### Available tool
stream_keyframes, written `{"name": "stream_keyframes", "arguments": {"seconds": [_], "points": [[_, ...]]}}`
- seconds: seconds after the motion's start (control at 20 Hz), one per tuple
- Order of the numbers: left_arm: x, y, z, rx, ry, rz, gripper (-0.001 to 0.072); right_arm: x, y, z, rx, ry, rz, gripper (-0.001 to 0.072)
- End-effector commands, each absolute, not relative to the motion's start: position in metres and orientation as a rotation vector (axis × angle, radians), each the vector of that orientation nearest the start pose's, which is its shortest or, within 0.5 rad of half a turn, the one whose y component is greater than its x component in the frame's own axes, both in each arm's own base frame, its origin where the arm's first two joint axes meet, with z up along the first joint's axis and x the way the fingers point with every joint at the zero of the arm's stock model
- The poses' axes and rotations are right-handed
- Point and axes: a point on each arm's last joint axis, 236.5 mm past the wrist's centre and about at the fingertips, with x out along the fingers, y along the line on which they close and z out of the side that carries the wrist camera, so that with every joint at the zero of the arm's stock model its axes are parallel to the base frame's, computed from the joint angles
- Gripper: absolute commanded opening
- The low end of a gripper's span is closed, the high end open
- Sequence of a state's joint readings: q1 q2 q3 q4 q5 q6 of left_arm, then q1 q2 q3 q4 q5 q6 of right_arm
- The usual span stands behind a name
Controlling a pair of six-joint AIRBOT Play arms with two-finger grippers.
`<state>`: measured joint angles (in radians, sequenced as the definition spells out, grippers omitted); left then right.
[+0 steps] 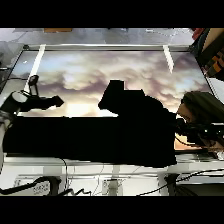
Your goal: Fold the clothes and pants, and hang the long-sleeved shirts on hangers.
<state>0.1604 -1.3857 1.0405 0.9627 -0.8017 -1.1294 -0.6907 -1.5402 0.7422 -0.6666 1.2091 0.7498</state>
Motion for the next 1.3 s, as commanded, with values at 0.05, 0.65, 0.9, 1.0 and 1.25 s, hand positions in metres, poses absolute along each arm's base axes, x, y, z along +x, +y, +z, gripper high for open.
{"name": "stream_keyframes", "arguments": {"seconds": [0.05,0.65,0.9,1.0,1.25], "points": [[0.455,-0.119,-0.043,-0.468,1.058,-0.385,0.071,0.319,-0.005,-0.106,0.814,1.214,0.458,0.0103],[0.473,-0.226,-0.106,-0.472,1.142,-0.501,0.0566,0.336,-0.005,-0.072,0.791,1.175,0.555,0.0029],[0.473,-0.236,-0.109,-0.452,1.129,-0.503,0.0396,0.336,-0.005,-0.072,0.791,1.175,0.556,0.0029],[0.468,-0.247,-0.111,-0.438,1.134,-0.52,0.0346,0.336,-0.005,-0.071,0.792,1.175,0.556,0.0029],[0.495,-0.252,-0.082,-0.35,1.012,-0.567,0.0011,0.336,-0.005,-0.071,0.798,1.176,0.554,0.003]]}}
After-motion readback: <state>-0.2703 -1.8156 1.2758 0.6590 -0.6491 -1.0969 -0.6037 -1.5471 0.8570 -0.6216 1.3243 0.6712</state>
